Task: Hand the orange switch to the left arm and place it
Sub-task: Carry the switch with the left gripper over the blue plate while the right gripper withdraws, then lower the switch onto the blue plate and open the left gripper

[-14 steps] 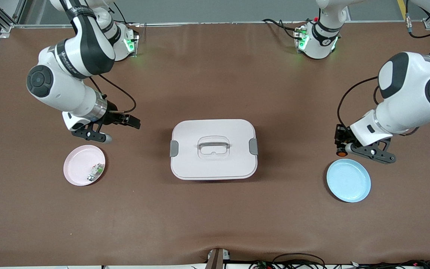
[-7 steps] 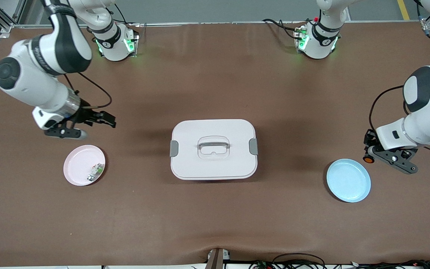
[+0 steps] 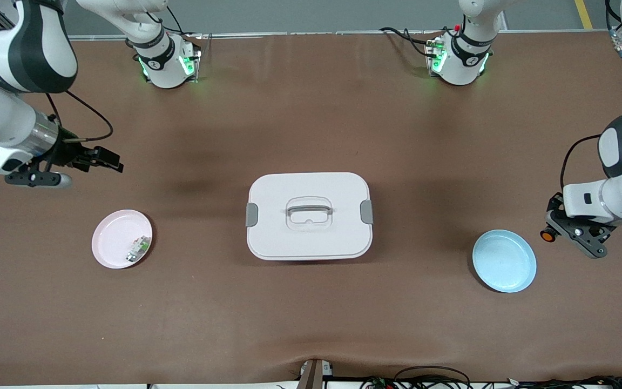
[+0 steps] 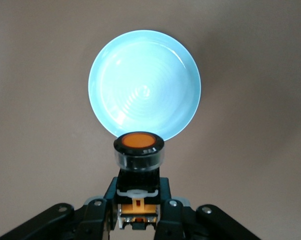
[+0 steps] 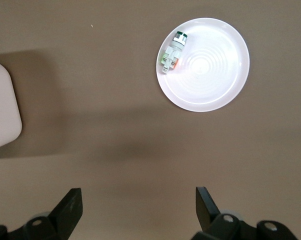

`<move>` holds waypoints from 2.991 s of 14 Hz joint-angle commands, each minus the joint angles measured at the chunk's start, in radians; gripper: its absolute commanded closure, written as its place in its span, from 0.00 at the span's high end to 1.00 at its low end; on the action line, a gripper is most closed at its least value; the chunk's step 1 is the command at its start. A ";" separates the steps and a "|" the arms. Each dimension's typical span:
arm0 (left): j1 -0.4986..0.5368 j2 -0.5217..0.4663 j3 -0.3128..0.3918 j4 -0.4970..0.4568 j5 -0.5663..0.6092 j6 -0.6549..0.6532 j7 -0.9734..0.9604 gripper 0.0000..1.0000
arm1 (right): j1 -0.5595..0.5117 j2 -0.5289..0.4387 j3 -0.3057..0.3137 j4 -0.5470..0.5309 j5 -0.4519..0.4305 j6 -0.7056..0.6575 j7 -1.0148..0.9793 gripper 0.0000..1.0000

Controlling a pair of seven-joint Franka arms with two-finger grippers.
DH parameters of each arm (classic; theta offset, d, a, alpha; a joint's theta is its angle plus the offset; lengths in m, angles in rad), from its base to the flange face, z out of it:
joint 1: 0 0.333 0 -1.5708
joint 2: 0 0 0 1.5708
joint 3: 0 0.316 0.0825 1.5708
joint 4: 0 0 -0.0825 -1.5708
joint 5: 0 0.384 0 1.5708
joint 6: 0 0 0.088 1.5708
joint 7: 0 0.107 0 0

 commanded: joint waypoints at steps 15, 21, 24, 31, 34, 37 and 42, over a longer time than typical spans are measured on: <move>-0.057 0.282 -0.013 0.101 0.241 0.164 0.460 0.00 | -0.093 0.049 0.018 0.412 -0.119 -0.310 -0.055 1.00; -0.057 0.334 -0.013 0.100 0.265 0.225 0.455 0.00 | -0.105 0.049 0.018 0.447 -0.119 -0.310 -0.053 1.00; -0.057 0.351 -0.011 0.100 0.278 0.234 0.440 0.07 | -0.105 0.054 0.018 0.450 -0.119 -0.330 -0.055 1.00; -0.041 0.369 -0.004 0.081 0.314 0.268 0.429 0.31 | -0.108 0.066 0.018 0.450 -0.119 -0.378 -0.053 1.00; -0.009 0.362 -0.004 0.075 0.287 0.265 0.379 1.00 | -0.116 0.069 0.017 0.452 -0.122 -0.378 -0.053 1.00; -0.007 0.340 -0.017 0.081 0.287 0.259 0.369 1.00 | -0.123 0.081 0.018 0.457 -0.121 -0.378 -0.053 1.00; 0.006 0.198 -0.050 0.087 0.065 0.116 0.265 1.00 | -0.120 0.083 0.018 0.457 -0.119 -0.376 -0.053 1.00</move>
